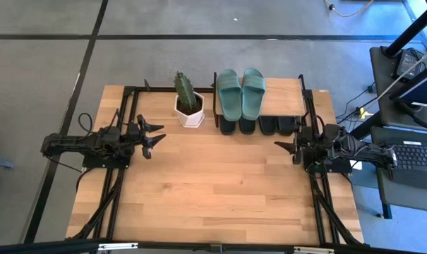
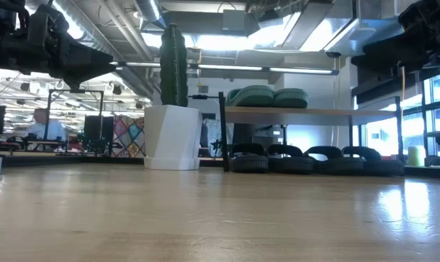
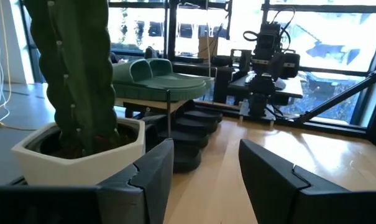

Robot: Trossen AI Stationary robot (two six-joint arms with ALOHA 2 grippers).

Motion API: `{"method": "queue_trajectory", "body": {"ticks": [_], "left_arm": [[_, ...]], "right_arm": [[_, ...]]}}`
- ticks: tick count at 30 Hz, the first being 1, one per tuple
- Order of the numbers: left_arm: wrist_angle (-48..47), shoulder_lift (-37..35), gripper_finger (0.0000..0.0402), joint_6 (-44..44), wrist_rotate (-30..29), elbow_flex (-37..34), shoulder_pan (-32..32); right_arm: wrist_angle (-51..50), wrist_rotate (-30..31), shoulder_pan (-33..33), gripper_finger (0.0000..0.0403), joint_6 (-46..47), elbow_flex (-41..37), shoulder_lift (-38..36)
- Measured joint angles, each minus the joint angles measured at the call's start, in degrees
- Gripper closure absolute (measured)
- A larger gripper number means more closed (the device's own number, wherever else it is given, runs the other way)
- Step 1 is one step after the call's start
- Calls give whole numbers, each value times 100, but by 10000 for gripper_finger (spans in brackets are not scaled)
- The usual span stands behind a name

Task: Pick and place slides into the shelf
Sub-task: Return to Home Position

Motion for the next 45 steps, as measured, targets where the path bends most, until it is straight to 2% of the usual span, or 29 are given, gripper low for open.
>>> {"method": "queue_trajectory", "body": {"ticks": [5, 12, 18, 27, 45], "left_arm": [[0, 0, 227, 1, 1, 0, 0], [0, 0, 227, 2, 2, 0, 0], [1, 0, 227, 30, 2, 0, 0], [2, 0, 227, 1240, 0, 0, 0], [4, 0, 227, 1255, 0, 0, 0]], "right_arm": [[52, 1, 2, 176, 14, -33, 1], [1332, 6, -1, 176, -21, -858, 0], [1322, 3, -2, 176, 15, -853, 10], [1055, 0, -2, 176, 21, -848, 25], [1057, 0, -2, 176, 34, -848, 25]]}}
